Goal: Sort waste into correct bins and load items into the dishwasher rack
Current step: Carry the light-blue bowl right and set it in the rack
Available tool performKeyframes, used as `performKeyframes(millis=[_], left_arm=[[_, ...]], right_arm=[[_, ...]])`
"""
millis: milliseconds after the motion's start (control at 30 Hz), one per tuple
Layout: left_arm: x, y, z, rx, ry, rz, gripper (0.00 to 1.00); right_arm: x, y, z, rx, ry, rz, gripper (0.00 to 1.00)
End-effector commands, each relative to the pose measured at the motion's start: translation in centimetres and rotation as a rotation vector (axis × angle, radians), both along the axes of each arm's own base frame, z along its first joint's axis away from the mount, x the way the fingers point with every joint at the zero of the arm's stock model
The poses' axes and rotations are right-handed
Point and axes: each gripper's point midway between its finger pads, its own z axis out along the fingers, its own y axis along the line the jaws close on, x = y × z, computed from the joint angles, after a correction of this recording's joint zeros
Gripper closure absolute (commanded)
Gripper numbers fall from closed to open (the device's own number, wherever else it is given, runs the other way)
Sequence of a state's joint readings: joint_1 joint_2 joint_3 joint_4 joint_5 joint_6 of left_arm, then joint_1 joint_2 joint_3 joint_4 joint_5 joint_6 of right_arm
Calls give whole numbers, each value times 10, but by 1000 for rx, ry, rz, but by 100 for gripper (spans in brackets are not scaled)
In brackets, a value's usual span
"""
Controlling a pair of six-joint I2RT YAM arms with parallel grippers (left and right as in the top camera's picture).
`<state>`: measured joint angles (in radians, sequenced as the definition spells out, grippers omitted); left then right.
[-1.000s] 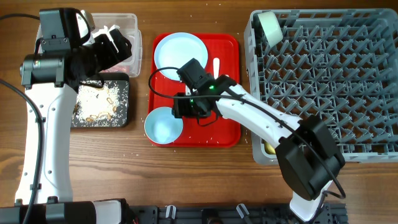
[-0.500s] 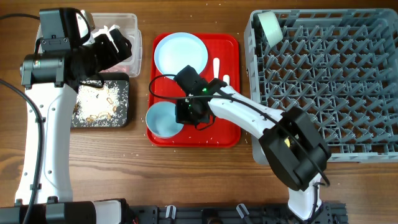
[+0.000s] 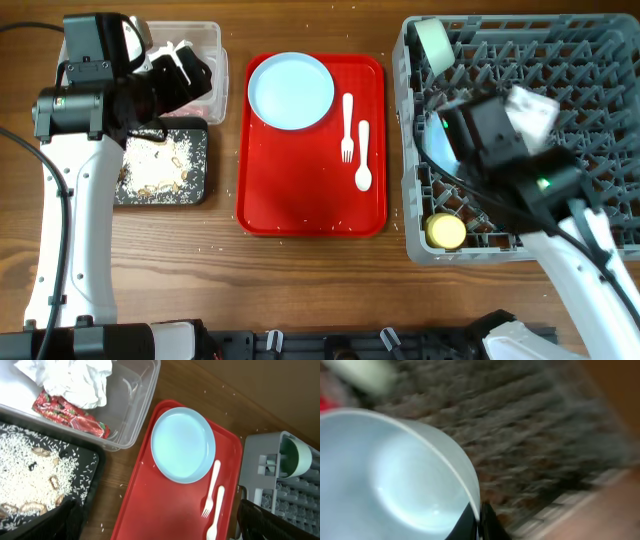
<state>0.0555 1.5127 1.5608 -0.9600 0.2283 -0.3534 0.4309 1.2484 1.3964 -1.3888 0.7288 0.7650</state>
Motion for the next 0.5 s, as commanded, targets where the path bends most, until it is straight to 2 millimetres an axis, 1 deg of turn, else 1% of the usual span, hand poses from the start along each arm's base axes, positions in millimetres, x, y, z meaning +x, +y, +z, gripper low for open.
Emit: performKeyframes(millis=[0,67,167,200,233,333,400,467], left_arm=[[2,5,-1,13,0,8,0],[2,5,-1,13,0,8,0],[2,5,-1,13,0,7,0],[2,5,-1,13,0,8,0],[2,5,-1,13,0,8,0],[2,5,-1,13,0,8,0],[2,5,-1,13,0,8,0],[2,5,-1,13,0,8,0]], right_arm=[[-1,-34,25,-248,-82,-120,96],[9,-33,17,-327,-15,-88,96],[33,-32,11,-550,126,3,96],[43,-30,6,-629,184,42,96],[55,-26,0,-693,236,77,96],[87,-13,-28,-812,372,178,96],[102,-9,-40,-892,436,214,96],[115,-5,-46,-980,482,230,96]])
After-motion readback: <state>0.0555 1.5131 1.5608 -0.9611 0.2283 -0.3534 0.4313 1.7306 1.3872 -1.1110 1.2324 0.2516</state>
